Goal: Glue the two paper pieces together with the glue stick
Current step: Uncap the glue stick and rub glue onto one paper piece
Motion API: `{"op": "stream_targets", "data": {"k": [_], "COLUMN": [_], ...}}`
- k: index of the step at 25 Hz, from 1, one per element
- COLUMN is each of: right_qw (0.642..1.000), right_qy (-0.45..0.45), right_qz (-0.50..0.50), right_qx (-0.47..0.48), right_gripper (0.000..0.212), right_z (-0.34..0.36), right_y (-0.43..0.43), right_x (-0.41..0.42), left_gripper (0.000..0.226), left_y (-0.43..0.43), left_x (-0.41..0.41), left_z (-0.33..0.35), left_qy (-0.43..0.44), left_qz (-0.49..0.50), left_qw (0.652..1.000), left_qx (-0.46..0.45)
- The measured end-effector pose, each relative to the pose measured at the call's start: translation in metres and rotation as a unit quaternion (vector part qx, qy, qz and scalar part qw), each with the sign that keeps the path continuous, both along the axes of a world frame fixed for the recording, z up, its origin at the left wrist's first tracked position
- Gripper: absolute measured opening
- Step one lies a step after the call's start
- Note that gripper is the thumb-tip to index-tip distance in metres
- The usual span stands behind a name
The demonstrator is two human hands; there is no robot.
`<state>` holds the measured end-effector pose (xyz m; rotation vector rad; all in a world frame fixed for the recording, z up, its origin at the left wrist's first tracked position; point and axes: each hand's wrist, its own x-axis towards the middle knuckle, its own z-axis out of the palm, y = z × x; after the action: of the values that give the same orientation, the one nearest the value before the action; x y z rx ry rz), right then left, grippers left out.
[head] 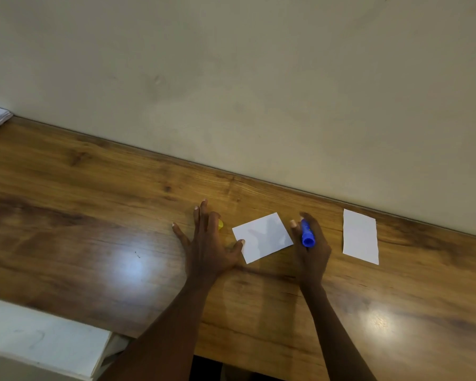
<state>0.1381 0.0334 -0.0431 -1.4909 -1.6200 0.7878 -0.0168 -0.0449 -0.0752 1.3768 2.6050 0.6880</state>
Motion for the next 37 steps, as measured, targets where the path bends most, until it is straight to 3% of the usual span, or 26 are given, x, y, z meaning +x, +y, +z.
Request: {"op": "stream_targets", "data": {"k": [2,4,7,9,12,17,22,26,30,33,35,37], "right_qw": [0.989,0.978,0.991,0.996,0.975,0.941,0.96,0.987,0.967,0.958,0.962,0.975], "right_qy": [-0.144,-0.196,-0.105,0.014,0.188,0.255,0.225,0.136,-0.008,-0.106,-0.158,-0.118], "right_qz": [-0.006,0.009,0.001,-0.011,-0.072,-0.206,-0.152,0.044,0.231,0.255,0.217,0.185], "right_qx": [-0.022,-0.066,-0.082,-0.087,-0.096,-0.089,-0.072,-0.07,-0.11,-0.081,-0.051,-0.028], "right_gripper": [0.035,0.041,0.046,0.052,0.068,0.069,0.059,0.054,0.055,0.054,0.053,0.038], "right_z": [-0.009,-0.014,-0.008,-0.003,0.003,0.003,0.01,0.017,0.016,0.011,0.008,0.009], "right_y": [-0.018,-0.031,-0.036,-0.038,-0.046,-0.06,-0.036,-0.005,0.01,0.007,0.004,-0.003], "right_x": [-0.003,-0.01,-0.023,-0.03,-0.039,-0.059,-0.05,-0.02,0.001,-0.005,-0.012,-0.021], "left_gripper": [0.069,0.073,0.073,0.076,0.08,0.074,0.073,0.068,0.075,0.078,0.08,0.08], "left_y": [0.0,0.001,0.001,0.002,0.001,0.001,0.001,-0.001,0.002,0.002,0.002,0.001], "left_x": [0.0,0.0,0.0,0.0,0.0,0.001,0.001,0.001,0.001,0.001,0.001,0.001], "left_z": [0.0,-0.001,-0.001,-0.001,0.0,0.0,0.001,0.003,0.001,0.001,0.001,0.0], "left_qy": [0.005,0.01,0.015,0.018,0.019,0.009,0.012,-0.007,0.0,0.003,0.007,0.01], "left_qz": [0.001,0.002,0.003,0.004,0.003,0.003,0.007,0.01,0.012,0.008,0.005,0.002], "left_qw": [1.0,1.0,1.0,1.0,1.0,1.0,1.0,1.0,1.0,1.0,1.0,1.0], "left_qx": [-0.003,-0.012,-0.017,-0.021,-0.024,-0.02,0.004,0.027,-0.004,-0.023,-0.025,-0.023]}}
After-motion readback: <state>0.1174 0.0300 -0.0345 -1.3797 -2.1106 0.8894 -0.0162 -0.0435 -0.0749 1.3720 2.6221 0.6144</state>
